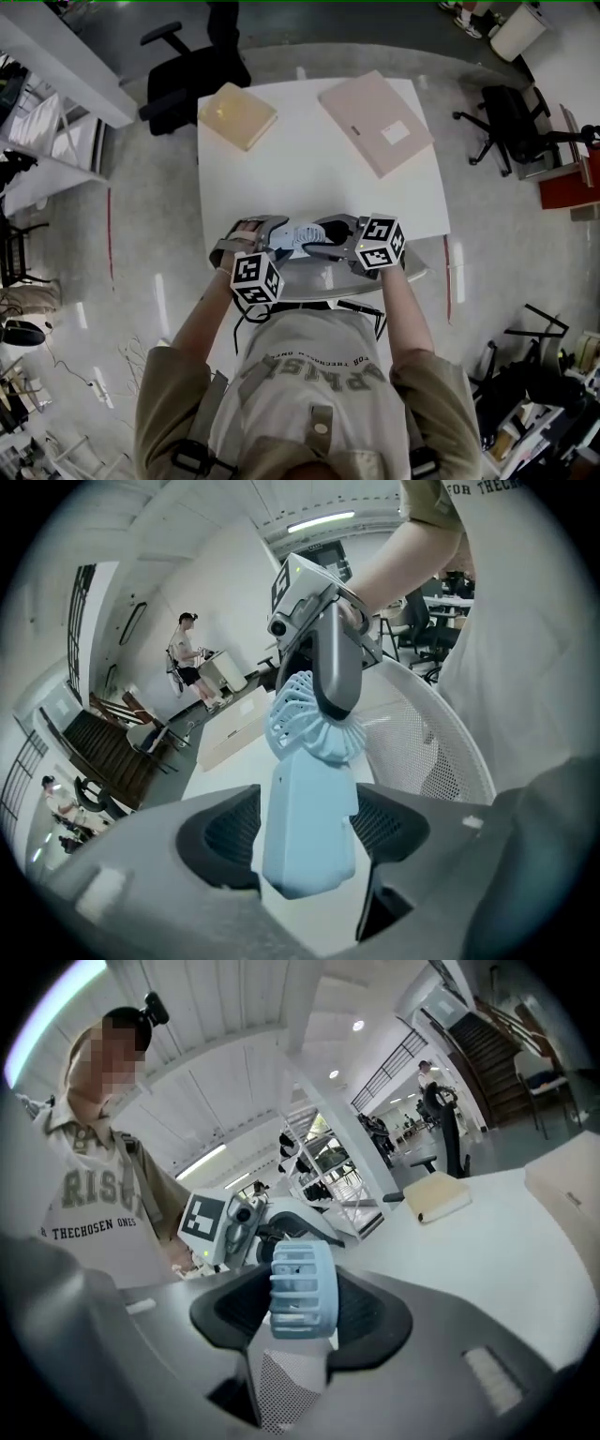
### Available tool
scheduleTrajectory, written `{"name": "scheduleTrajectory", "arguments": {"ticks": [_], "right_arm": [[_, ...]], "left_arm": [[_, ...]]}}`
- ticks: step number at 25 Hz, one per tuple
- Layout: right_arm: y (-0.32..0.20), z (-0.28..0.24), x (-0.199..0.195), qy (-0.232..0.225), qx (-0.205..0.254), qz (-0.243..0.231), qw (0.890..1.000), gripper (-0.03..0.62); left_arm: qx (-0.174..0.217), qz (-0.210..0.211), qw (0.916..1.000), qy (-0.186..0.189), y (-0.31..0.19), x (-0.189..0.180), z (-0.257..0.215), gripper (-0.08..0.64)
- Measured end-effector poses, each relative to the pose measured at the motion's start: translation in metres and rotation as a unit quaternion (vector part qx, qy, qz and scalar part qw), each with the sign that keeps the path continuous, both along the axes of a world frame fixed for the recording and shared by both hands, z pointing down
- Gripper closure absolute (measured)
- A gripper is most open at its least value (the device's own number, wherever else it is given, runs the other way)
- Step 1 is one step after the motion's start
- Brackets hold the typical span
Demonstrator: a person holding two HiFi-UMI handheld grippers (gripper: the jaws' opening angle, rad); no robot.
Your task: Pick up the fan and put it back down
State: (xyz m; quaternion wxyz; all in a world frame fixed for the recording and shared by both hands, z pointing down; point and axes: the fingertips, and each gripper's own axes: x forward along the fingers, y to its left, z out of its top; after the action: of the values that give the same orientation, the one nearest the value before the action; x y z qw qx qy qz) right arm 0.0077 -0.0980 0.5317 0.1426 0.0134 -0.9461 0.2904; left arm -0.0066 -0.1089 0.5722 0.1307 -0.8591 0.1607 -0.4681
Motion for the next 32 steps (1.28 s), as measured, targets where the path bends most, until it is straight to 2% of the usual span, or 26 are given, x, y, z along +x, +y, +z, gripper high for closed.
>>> {"name": "scheduleTrajectory", "arguments": {"ticks": [5,12,15,23,28,32], "right_arm": [[0.001,0.011,-0.005,-0.043,-0.070,0.035,0.996,0.408],[-0.003,0.021,-0.001,-0.093,-0.145,0.072,0.982,0.408],[-0.006,0.020,0.001,-0.106,-0.165,0.080,0.977,0.408],[-0.002,0.022,0.001,-0.107,-0.206,0.075,0.970,0.408],[-0.003,0.025,-0.001,-0.115,-0.233,0.087,0.962,0.408],[-0.004,0.022,0.000,-0.121,-0.246,0.099,0.957,0.408]], "left_arm": [[0.012,-0.007,0.9999,-0.007,0.001,-0.004,0.011,0.253],[0.033,0.010,0.9988,-0.035,0.004,-0.007,0.020,0.253],[0.036,0.009,0.9987,-0.034,0.005,-0.011,0.020,0.253],[0.031,0.012,0.9987,-0.037,0.008,-0.015,0.023,0.253],[0.028,0.014,0.9990,-0.031,0.010,-0.011,0.024,0.255],[0.021,0.013,0.9993,-0.027,0.012,-0.013,0.026,0.278]]}}
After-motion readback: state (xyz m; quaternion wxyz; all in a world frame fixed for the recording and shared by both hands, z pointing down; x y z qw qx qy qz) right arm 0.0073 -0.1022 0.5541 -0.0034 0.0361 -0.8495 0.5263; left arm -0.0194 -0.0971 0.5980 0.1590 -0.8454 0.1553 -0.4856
